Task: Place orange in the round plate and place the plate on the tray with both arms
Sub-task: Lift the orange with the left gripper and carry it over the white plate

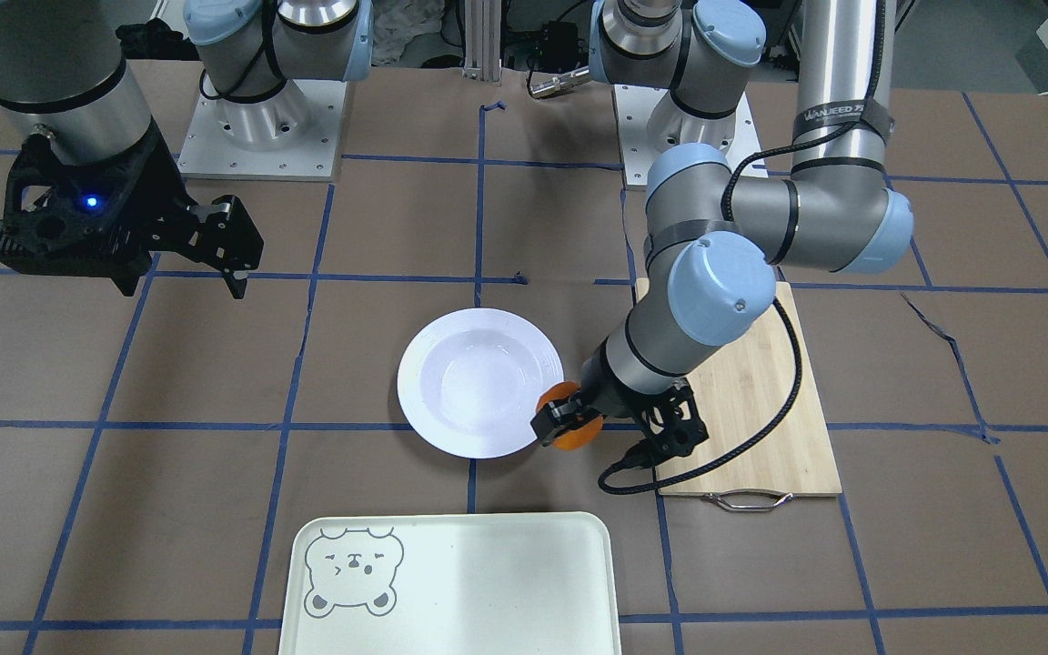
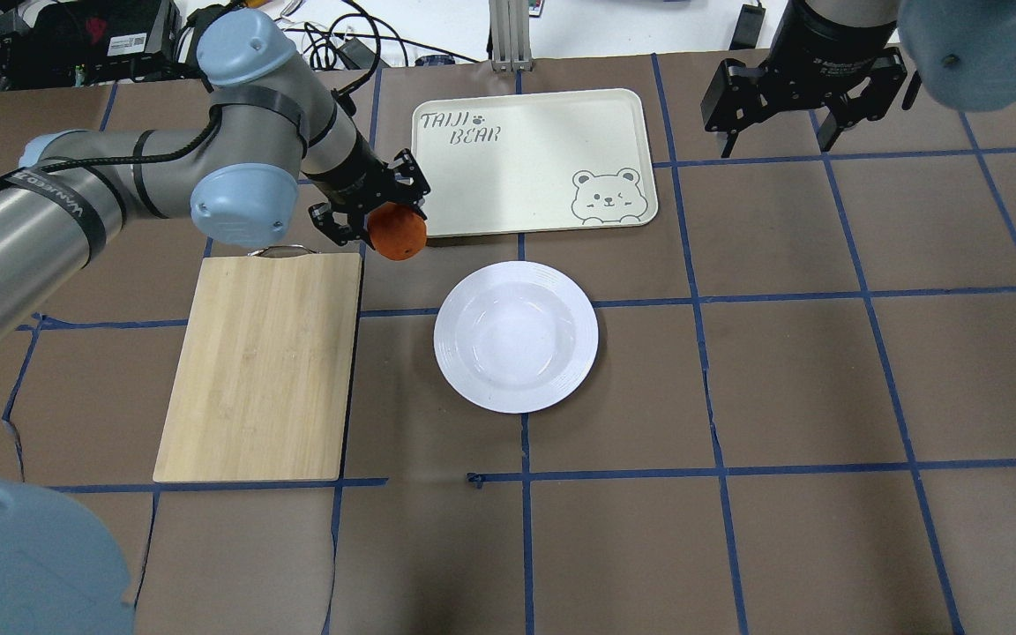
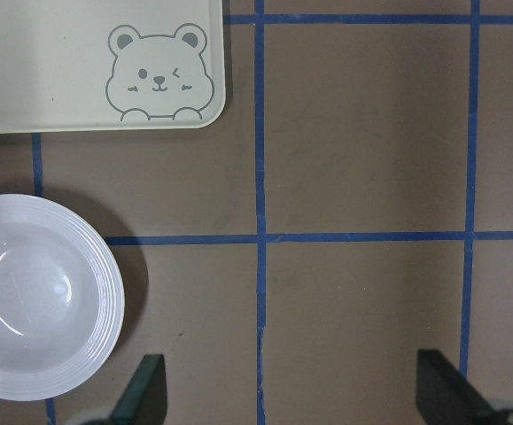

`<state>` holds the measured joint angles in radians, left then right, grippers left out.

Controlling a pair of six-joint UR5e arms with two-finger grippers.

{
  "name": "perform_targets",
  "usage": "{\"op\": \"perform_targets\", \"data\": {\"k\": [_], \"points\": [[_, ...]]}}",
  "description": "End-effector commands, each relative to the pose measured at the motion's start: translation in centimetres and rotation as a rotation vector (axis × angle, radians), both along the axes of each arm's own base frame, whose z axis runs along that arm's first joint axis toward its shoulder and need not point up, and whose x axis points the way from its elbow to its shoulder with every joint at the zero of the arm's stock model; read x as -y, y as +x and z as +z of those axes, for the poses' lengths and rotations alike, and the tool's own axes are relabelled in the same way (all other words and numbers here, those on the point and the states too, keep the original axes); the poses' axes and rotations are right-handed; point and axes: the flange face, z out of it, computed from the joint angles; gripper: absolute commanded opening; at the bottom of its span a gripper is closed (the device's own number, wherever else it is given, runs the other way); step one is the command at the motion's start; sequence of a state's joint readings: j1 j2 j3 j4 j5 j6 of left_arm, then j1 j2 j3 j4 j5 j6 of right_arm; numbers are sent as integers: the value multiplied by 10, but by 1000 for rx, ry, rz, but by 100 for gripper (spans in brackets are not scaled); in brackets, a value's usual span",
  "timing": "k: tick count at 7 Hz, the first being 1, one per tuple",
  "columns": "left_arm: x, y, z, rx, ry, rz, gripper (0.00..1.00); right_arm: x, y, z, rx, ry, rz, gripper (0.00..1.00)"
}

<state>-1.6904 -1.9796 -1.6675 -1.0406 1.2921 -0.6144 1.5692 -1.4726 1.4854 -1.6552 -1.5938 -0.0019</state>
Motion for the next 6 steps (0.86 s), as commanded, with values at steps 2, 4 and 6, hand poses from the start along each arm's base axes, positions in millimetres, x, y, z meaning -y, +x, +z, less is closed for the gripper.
{"op": "perform_targets", "data": {"k": [2,4,6], "points": [[-35,-56,-34,-88,96,39,34,0,-1,-1,0,3,-2,100],[-49,-63,-46,-81,124,33,57,0,0,-1,0,3,0,100],[-48,-68,-38,-82,112,51,97,-3,-1,-8,2,15,-3,100]]}}
